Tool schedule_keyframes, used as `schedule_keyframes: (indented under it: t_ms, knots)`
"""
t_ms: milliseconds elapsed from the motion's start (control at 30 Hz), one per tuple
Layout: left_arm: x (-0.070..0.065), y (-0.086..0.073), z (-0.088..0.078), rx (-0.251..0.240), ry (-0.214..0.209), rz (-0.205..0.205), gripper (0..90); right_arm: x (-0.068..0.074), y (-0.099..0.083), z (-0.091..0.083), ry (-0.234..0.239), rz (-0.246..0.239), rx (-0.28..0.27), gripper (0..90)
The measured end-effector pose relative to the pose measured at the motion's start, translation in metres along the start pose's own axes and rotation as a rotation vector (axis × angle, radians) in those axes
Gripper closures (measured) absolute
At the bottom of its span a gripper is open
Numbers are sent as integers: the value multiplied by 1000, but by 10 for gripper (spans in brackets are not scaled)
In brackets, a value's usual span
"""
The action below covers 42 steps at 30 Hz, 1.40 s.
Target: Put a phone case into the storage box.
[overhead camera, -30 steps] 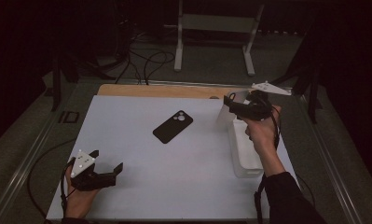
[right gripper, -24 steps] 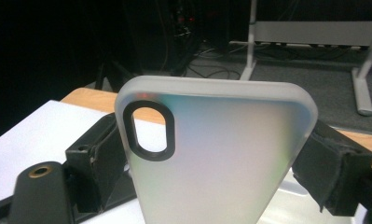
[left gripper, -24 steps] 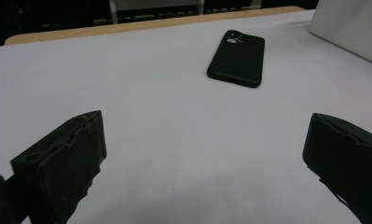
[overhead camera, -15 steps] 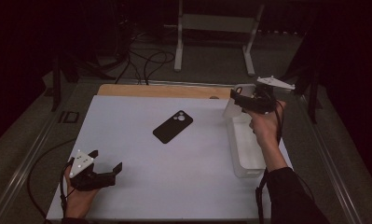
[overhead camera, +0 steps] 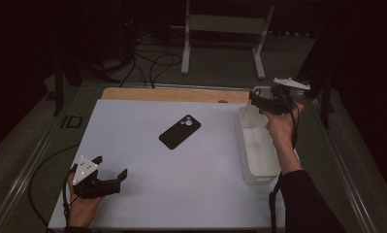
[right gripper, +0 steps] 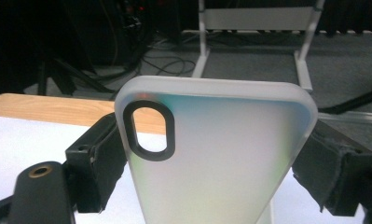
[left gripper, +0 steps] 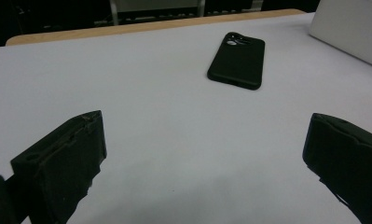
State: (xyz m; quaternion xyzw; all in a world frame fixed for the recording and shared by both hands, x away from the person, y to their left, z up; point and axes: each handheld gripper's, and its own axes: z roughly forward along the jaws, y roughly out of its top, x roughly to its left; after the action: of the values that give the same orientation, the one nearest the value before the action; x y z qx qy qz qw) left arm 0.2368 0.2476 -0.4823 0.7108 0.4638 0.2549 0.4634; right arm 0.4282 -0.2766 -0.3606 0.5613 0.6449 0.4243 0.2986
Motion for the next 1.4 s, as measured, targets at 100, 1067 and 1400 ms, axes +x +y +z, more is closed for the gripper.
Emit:
schedule_keyframes:
  t_ms: [100, 1067, 1400]
  knots:
    - [0, 0, 0, -1, 1, 0, 1, -1, -3, 5, -16, -10, 21, 170]
    - [-2, 0, 0, -5, -9, 1, 1, -7, -42, 55, -94, -16, 179, 168]
    - [-2, -1, 0, -8, -13, -2, 0, -8, -51, 69, -107, -13, 208, 167]
